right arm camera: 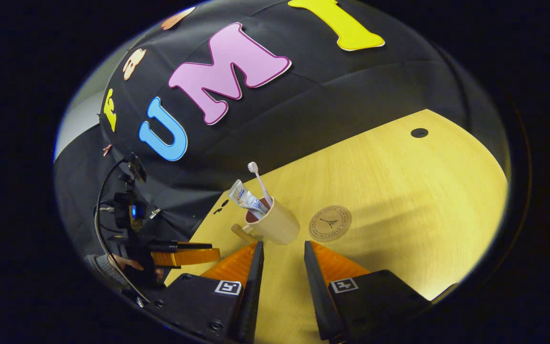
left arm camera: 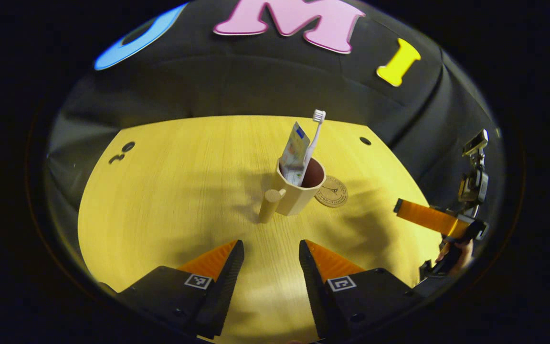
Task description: Put the toothbrush and toothpaste on the desktop into the cup, then pick up the cup and place it on the coaster on the desktop.
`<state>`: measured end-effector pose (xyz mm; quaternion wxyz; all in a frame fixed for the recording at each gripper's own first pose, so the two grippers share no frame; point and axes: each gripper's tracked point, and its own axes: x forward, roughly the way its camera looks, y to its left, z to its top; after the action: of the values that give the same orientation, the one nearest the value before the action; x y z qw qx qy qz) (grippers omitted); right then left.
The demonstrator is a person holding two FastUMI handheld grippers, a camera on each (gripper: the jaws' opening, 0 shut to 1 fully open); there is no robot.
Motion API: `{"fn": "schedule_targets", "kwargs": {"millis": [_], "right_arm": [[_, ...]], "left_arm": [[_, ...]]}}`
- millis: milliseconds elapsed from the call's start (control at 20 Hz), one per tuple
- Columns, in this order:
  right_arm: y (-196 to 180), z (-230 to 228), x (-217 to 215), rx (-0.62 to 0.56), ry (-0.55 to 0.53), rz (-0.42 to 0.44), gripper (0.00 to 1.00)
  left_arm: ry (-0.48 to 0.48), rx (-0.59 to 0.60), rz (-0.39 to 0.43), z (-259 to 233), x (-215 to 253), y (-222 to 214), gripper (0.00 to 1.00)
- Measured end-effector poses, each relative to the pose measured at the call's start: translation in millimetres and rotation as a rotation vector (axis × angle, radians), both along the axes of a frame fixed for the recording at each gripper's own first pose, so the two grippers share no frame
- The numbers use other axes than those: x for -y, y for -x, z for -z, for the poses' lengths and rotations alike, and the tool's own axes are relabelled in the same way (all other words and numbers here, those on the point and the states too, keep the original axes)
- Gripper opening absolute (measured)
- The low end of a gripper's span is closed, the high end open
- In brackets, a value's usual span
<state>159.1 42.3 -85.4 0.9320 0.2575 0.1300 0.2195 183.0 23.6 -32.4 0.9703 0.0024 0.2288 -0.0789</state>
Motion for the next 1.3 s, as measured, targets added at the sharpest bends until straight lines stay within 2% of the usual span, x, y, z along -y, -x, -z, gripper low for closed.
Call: {"fn": "schedule_targets", "kwargs": {"millis": [100,200,300,350,400,550,600,650,850,1100,1300], "right_arm": [[9,4,7,-0.014,0.003,0.000,0.54],[17,10,15,-0.031,0.006,0.002,0.58],[24,12,25,-0.039,0.011,0.015,0.58],[28,14,30,-0.043,0.009,0.020,0.41],[31,15,35,-0.046,0.007,0.028,0.58],[40,18,53,-0.057,-0.003,0.060,0.58],[43,20,57,-0.060,-0.009,0.074,0.58],[45,21,62,-0.066,-0.016,0.086,0.58],[56,34,80,-0.099,-0.044,0.139,0.58],[75,50,100,-0.139,-0.064,0.190,0.58],[87,58,113,-0.152,-0.074,0.223,0.58]], "left_arm": [[-0.072,0.001,0.055,-3,0,-12,0.73],[-0.129,-0.005,0.086,-6,1,-24,0.73],[-0.167,-0.026,0.110,-6,3,-35,0.73],[-0.181,-0.038,0.124,-5,4,-40,0.73],[-0.196,-0.052,0.140,-4,6,-45,0.73],[-0.259,-0.105,0.169,6,4,-58,0.73],[-0.279,-0.119,0.172,8,3,-64,0.81],[-0.290,-0.131,0.177,10,3,-69,0.73],[-0.328,-0.172,0.204,13,7,-85,0.70],[-0.420,-0.233,0.246,21,13,-99,0.69],[-0.467,-0.281,0.250,28,16,-106,0.59]]}}
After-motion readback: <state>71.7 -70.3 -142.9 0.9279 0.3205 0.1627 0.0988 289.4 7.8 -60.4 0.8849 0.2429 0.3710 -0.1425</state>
